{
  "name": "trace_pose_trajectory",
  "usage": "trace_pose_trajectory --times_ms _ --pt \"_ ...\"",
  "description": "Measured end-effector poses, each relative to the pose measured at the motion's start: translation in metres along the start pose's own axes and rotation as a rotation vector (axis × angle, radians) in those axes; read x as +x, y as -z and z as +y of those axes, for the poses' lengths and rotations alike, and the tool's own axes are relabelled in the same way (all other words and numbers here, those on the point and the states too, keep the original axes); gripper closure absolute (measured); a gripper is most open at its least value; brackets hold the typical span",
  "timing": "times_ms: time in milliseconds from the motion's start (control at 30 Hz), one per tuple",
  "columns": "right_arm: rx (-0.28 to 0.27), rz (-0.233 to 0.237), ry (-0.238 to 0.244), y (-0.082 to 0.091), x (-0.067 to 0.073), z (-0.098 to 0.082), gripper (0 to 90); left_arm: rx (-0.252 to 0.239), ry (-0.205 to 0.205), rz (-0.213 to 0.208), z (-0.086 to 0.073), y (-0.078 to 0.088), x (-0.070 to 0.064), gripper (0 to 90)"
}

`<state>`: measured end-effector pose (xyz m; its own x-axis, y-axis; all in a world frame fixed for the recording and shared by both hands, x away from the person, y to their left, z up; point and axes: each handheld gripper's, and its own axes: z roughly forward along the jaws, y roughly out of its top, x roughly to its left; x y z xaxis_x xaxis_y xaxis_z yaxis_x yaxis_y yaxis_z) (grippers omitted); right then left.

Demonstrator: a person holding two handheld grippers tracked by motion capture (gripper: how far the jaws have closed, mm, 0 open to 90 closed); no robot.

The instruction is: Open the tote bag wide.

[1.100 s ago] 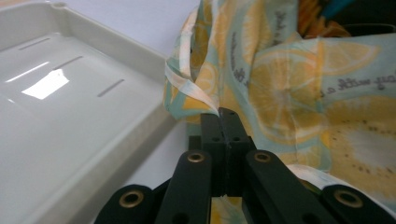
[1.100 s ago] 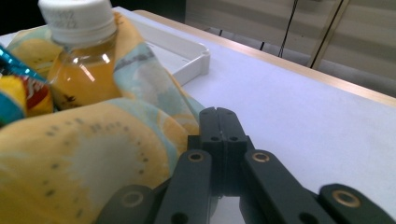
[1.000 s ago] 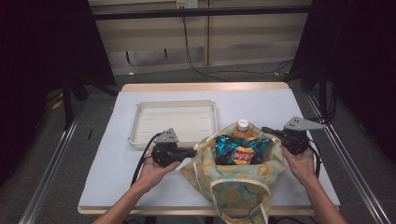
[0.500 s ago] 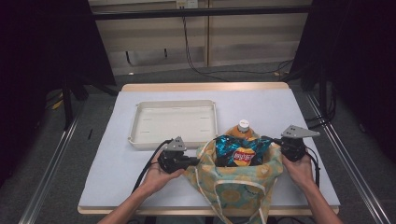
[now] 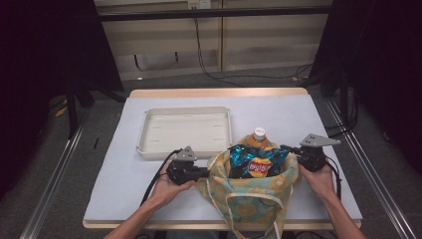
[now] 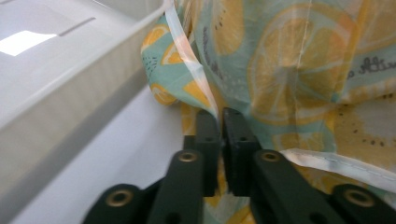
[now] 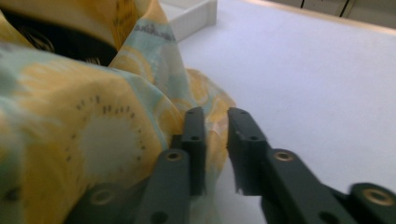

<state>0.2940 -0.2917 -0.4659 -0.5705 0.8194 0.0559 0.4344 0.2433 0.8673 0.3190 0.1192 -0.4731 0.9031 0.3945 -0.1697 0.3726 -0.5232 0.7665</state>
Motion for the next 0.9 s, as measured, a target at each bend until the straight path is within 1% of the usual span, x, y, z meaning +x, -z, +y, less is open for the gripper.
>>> trace_pose_trajectory --times_ms 33,67,100,133,200,267,300,333,367,400,433,500,533,633,667,733,800,867,900 --pt "-0.012 -0.005 -0.009 0.004 -0.001 0.002 70.3 -0.013 0.0 -0.007 0.0 0.002 0.0 81.7" --pt "-0.023 -0.007 -0.019 0.007 -0.002 0.004 68.6 -0.029 0.008 -0.005 0.001 0.006 -0.001 80.8" --pt "-0.038 -0.017 -0.032 0.014 -0.003 0.008 67.1 -0.039 0.003 -0.003 0.001 0.01 -0.002 78.2" --pt "-0.061 -0.03 -0.039 0.019 -0.004 0.011 64.2 -0.055 0.009 -0.008 0.002 0.014 -0.003 75.2" --pt "-0.101 -0.053 -0.054 0.03 -0.004 0.016 60.0 -0.088 0.008 -0.004 0.003 0.024 -0.006 73.1" --pt "-0.118 -0.062 -0.041 0.04 -0.001 0.019 56.0 -0.117 0.018 -0.002 0.004 0.033 -0.008 68.3" --pt "-0.12 -0.064 -0.045 0.045 0.002 0.019 54.7 -0.134 0.024 -0.005 0.004 0.037 -0.01 66.9" --pt "-0.124 -0.069 -0.03 0.049 0.004 0.019 54.4 -0.145 0.013 0.001 0.003 0.042 -0.011 66.7" --pt "-0.126 -0.068 -0.028 0.054 0.007 0.018 53.4 -0.16 0.014 -0.003 0.003 0.046 -0.012 66.3" --pt "-0.131 -0.068 -0.026 0.059 0.01 0.018 52.0 -0.179 0.02 -0.011 0.003 0.05 -0.014 66.2" --pt "-0.14 -0.07 -0.024 0.065 0.013 0.018 51.3 -0.193 0.012 -0.014 0.003 0.053 -0.017 66.2" --pt "-0.159 -0.074 -0.024 0.076 0.018 0.018 49.9 -0.223 0.01 -0.034 0.005 0.059 -0.023 66.6" --pt "-0.174 -0.077 -0.026 0.082 0.02 0.019 49.5 -0.24 0.003 -0.045 0.007 0.061 -0.027 67.2" --pt "-0.208 -0.07 -0.043 0.097 0.027 0.024 48.9 -0.268 -0.026 -0.091 0.013 0.065 -0.039 66.3" --pt "-0.216 -0.064 -0.041 0.101 0.03 0.025 48.6 -0.283 -0.024 -0.107 0.015 0.066 -0.045 65.3" --pt "-0.229 -0.049 -0.041 0.107 0.038 0.028 48.1 -0.295 -0.05 -0.127 0.019 0.068 -0.054 63.6" --pt "-0.231 -0.025 -0.033 0.112 0.046 0.029 48.1 -0.311 -0.071 -0.151 0.023 0.069 -0.063 60.6" --pt "-0.23 -0.009 -0.039 0.114 0.053 0.03 48.1 -0.317 -0.089 -0.174 0.028 0.068 -0.071 56.8" --pt "-0.229 -0.001 -0.046 0.114 0.056 0.03 47.7 -0.316 -0.104 -0.169 0.03 0.067 -0.074 53.9"
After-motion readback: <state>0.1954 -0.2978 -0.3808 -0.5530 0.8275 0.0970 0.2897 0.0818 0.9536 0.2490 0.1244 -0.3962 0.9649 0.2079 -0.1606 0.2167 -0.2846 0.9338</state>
